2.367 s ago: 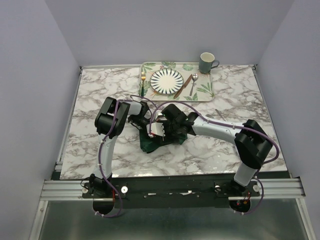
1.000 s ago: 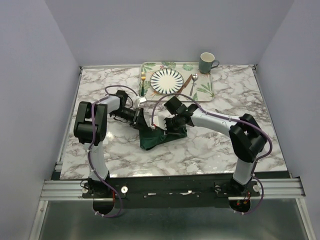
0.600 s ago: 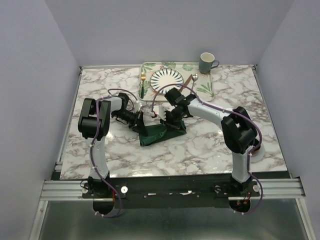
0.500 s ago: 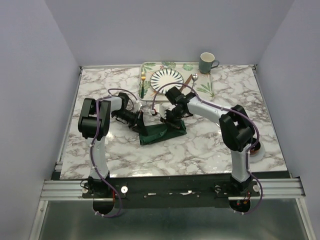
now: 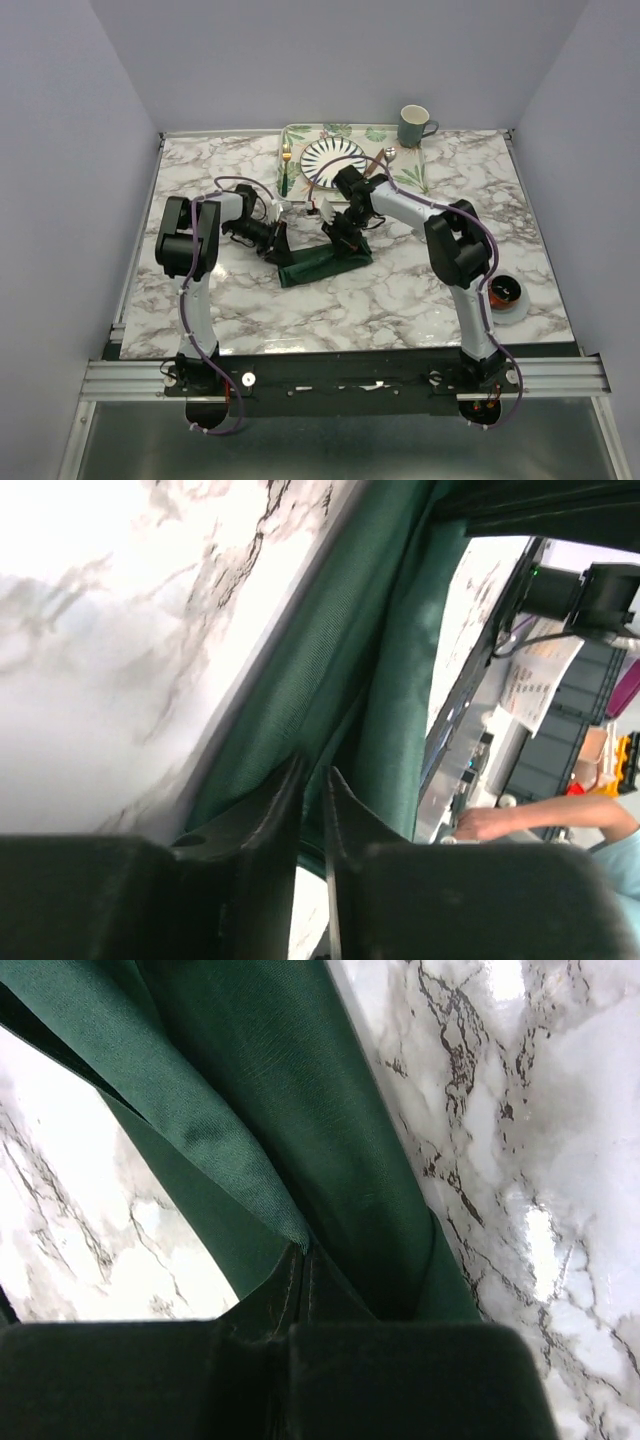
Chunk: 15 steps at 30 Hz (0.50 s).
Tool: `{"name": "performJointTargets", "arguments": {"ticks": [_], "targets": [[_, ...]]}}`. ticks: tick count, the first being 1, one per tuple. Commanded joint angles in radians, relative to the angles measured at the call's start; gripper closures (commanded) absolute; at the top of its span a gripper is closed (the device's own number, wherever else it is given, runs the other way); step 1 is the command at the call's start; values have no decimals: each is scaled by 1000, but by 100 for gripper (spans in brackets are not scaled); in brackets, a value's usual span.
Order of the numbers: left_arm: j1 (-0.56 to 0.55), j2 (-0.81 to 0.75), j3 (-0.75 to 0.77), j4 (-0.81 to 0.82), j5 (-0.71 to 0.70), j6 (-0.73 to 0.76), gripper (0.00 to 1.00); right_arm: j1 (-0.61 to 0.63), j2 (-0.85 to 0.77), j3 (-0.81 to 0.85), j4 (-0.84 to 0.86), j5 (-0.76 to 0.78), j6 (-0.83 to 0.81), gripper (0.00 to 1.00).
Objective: Fold the napkin into a case and place the utensils inside
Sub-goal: Fold the 2/3-rectangle-folded napkin at the center of the board.
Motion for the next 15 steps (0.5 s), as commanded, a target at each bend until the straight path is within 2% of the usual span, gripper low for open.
{"name": "performJointTargets", "arguments": {"ticks": [1, 5, 9, 12, 13, 15], "targets": [[45, -128, -55, 104, 35, -34, 66, 2, 46, 38, -61, -42, 35, 99], [113, -206, -119, 192, 38, -89, 64, 2, 63, 41, -92, -61, 35, 99], [165, -254, -148, 208, 37, -91, 64, 5, 60, 17, -103, -95, 36, 99], [180, -300, -164, 177, 44, -27, 64, 14, 42, -21, -98, -111, 32, 99], [180, -318, -168, 146, 50, 49, 64, 18, 34, -31, -96, -117, 28, 99], [180, -367, -196, 129, 55, 125, 58, 22, 14, -60, -84, -127, 35, 99]]}}
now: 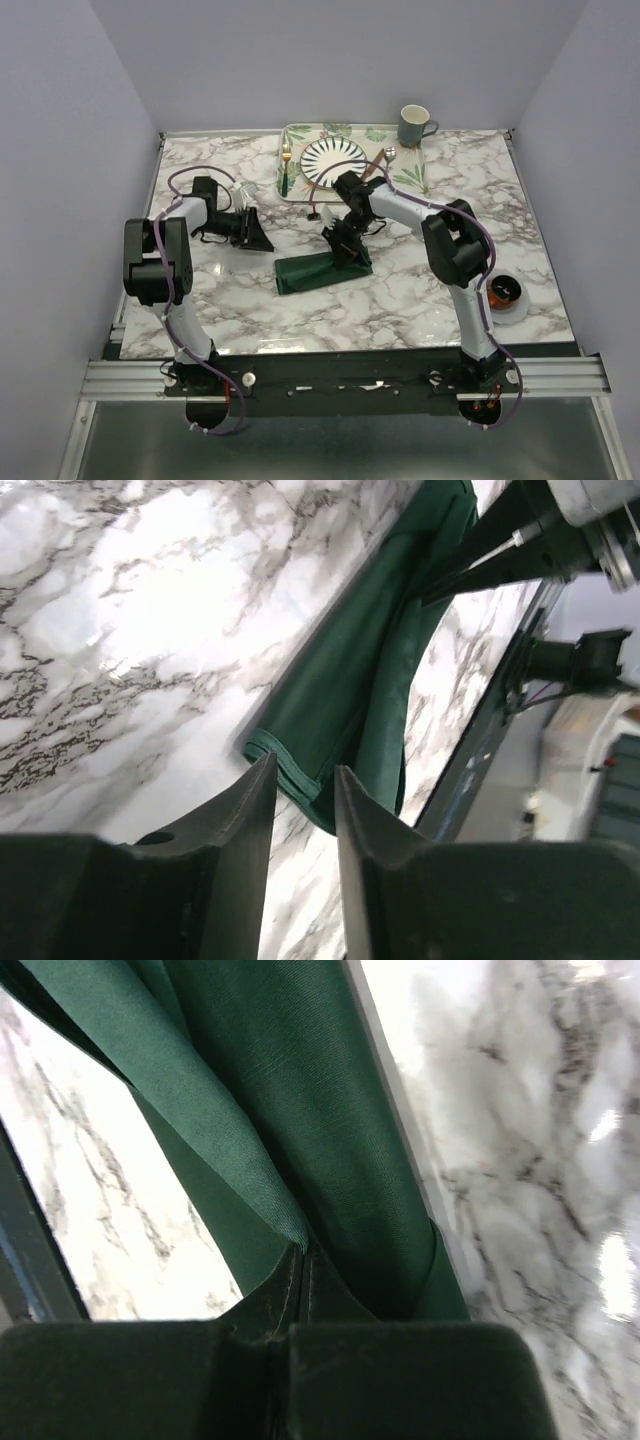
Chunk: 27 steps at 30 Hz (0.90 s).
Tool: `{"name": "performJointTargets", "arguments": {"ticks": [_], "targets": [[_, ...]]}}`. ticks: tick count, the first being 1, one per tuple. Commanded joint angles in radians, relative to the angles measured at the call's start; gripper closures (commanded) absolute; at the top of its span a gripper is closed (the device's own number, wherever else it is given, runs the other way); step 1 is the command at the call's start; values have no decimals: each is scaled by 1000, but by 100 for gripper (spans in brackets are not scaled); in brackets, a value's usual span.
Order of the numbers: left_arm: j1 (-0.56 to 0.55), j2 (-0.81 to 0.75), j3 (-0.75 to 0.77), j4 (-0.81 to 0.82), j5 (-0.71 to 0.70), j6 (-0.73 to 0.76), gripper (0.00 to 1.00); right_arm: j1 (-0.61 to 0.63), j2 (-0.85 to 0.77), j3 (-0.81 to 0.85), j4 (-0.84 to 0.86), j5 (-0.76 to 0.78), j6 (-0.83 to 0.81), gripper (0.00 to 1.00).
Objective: Fold the napkin into a case and place the utensils inside
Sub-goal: Fold the 2/3-rectangle-folded napkin at the center of the board.
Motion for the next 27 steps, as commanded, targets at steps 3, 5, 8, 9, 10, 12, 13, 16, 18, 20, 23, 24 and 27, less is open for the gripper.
{"name": "performJointTargets", "arguments": {"ticks": [3, 5, 8, 9, 10, 12, 13, 16, 18, 20, 23, 24, 27], "targets": [[0, -228, -110, -51, 35, 325, 49, 20, -19, -61, -30, -65, 22, 99], [-19, -313, -157, -48, -4, 438, 46, 20, -24, -53, -37, -86, 29, 99], [-83, -409, -203, -49, -61, 552, 41, 20, -29, -44, -51, -117, 42, 99], [-107, -434, -237, -39, -83, 601, 39, 21, -27, -41, -56, -119, 50, 99], [-134, -481, -254, -20, -104, 606, 39, 20, -21, -37, -59, -123, 55, 99], [-230, -536, -305, 59, -188, 598, 34, 20, -10, -29, -66, -131, 67, 99], [-262, -549, -317, 111, -213, 592, 34, 20, 0, -27, -68, -134, 73, 99], [-379, -551, -345, 168, -296, 562, 32, 18, 10, -13, -79, -151, 90, 99], [-442, -535, -345, 191, -343, 543, 31, 20, 16, -12, -82, -168, 105, 99], [-471, -512, -348, 221, -362, 529, 32, 20, 25, -10, -86, -185, 114, 99], [-522, -474, -340, 238, -390, 523, 33, 20, 31, -7, -89, -197, 125, 99], [-530, -462, -328, 238, -391, 519, 34, 18, 37, -4, -92, -198, 131, 99], [-566, -411, -300, 233, -405, 506, 36, 12, 49, 3, -94, -200, 138, 99]]}}
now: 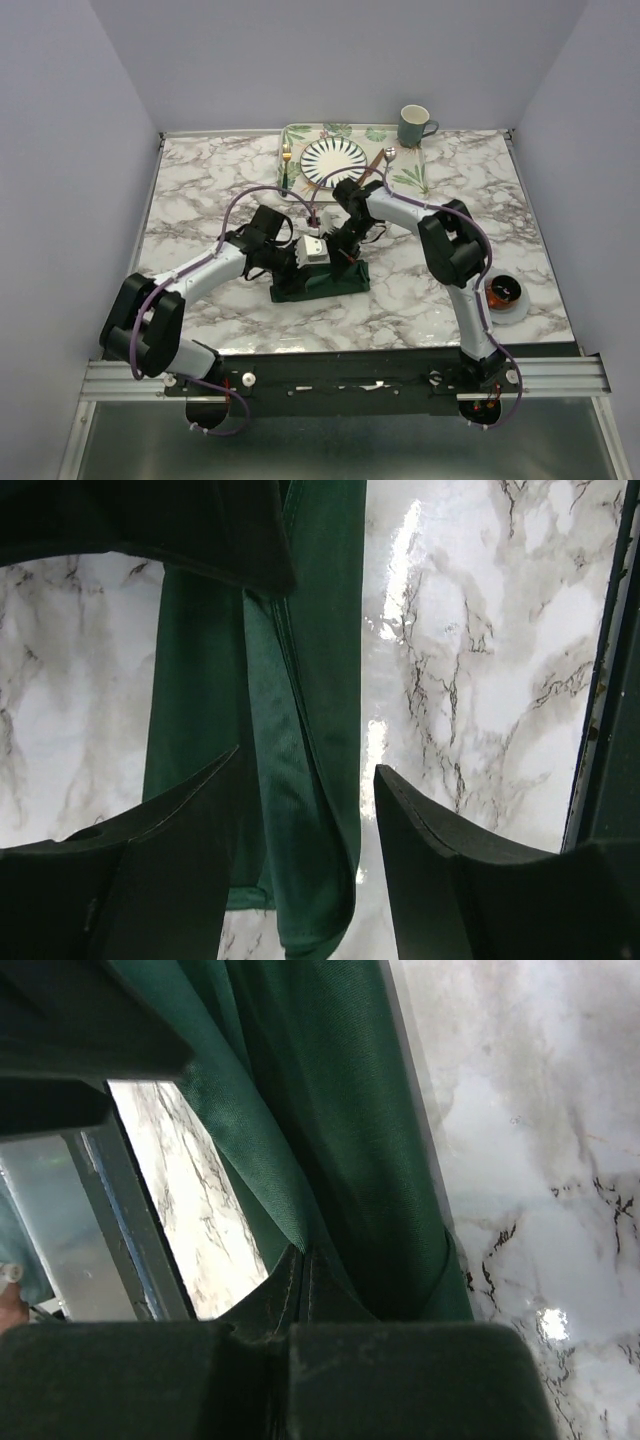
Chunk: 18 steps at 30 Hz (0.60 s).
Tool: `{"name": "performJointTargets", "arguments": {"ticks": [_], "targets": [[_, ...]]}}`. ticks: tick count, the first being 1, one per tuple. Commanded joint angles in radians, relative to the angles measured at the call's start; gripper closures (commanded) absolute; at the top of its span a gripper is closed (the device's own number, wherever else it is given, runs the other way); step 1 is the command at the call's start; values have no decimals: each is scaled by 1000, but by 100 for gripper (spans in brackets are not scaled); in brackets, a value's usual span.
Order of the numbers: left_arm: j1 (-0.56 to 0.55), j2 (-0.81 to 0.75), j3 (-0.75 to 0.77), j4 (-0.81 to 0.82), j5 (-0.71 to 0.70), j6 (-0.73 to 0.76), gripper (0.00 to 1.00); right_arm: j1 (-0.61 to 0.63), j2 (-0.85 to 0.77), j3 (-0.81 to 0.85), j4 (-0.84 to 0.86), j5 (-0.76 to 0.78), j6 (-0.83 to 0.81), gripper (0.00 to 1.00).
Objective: Fold the napkin into a case and place the utensils inside
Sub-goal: Fold the 2/3-rectangle-folded napkin at the center of the board.
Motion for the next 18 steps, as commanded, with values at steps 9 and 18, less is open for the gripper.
{"name": "performJointTargets", "arguments": {"ticks": [9, 18], "targets": [[-110, 144, 59, 96, -181, -36, 37, -5, 46, 42, -29, -70, 37, 99], [-141, 213, 94, 114, -242, -26, 65, -5, 41, 43, -35, -77, 25, 99]]}}
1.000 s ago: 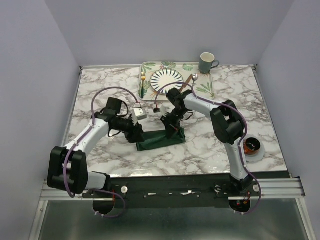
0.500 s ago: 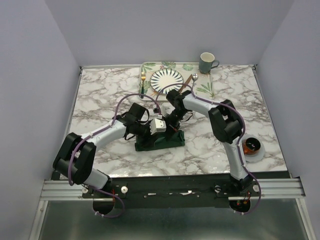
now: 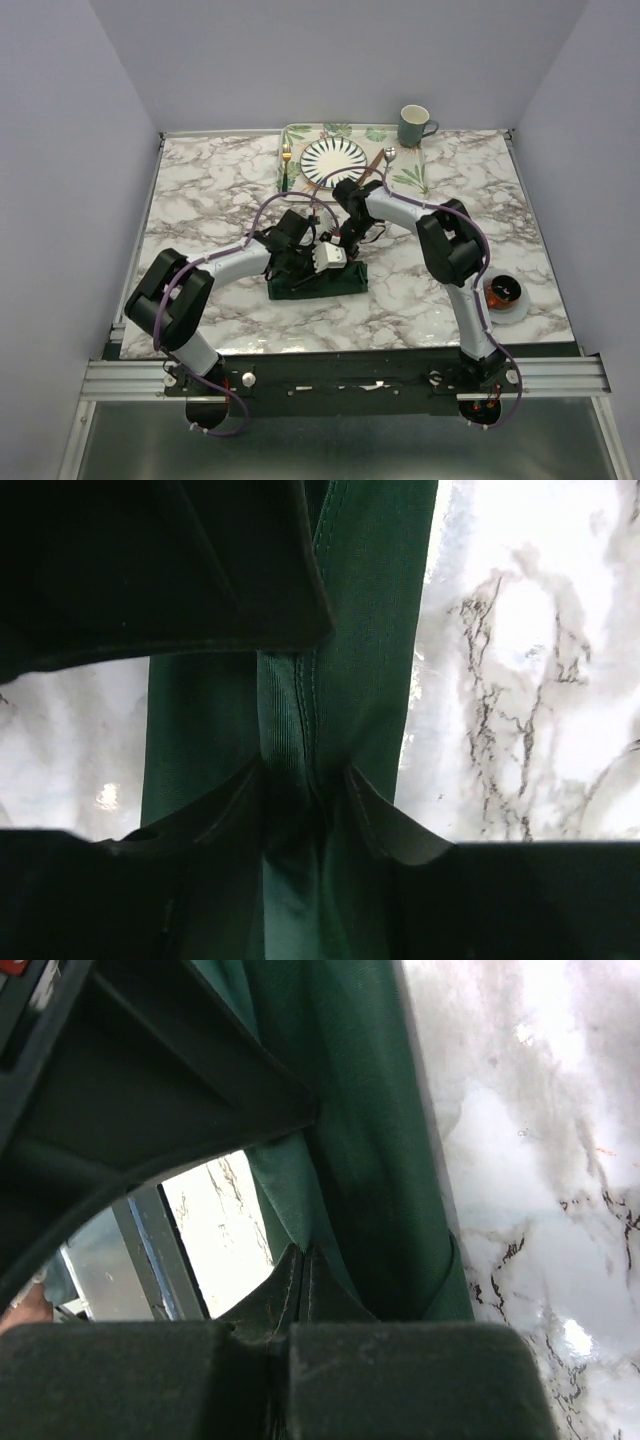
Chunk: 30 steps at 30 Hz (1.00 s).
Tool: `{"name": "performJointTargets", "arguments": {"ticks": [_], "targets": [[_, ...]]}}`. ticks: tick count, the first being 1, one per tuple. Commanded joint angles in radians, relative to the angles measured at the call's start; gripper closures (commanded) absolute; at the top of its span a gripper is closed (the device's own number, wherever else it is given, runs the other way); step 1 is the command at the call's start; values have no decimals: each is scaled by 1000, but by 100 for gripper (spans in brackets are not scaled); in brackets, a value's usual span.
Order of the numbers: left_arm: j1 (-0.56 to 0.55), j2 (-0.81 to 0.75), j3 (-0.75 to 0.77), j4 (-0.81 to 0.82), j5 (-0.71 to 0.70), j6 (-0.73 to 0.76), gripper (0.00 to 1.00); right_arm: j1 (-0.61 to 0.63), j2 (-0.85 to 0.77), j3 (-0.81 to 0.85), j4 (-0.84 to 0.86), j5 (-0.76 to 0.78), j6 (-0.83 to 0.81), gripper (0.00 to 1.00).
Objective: Fold the napkin into a case and place the utensils inside
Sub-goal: Fold the 2/3-rectangle-folded napkin at the center of the board.
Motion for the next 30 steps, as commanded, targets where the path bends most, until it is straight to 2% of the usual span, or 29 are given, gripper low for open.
{"name": "performJointTargets", "arguments": {"ticks": [1, 2, 3, 6, 7, 9, 14, 18, 23, 30], "targets": [[-13, 26, 44, 25, -51, 9, 69, -2, 19, 25, -27, -38, -4, 99], [-11, 26, 49, 14, -43, 9, 74, -2, 17, 22, -27, -40, -4, 99], [-11, 29, 59, 4, -34, 15, 84, 0, 17, 23, -25, -43, -5, 99], [-11, 43, 78, -44, -2, 29, 94, 0, 10, 37, -35, -38, -1, 93], [-11, 46, 81, -55, 7, 32, 96, -3, 4, 45, -39, -33, 9, 87], [-13, 49, 84, -78, 24, 38, 98, -15, -2, 77, -45, -29, 24, 80], [-14, 51, 86, -98, 37, 38, 99, -55, 10, 178, -71, -30, 81, 70], [-14, 55, 92, -107, 37, 41, 99, -61, 19, 192, -42, 41, 98, 65], [-16, 63, 98, -119, 40, 38, 99, -58, 48, 201, 5, 115, 141, 65], [-28, 71, 113, -141, 43, 34, 99, -37, 106, 241, -15, 151, 116, 65]]}}
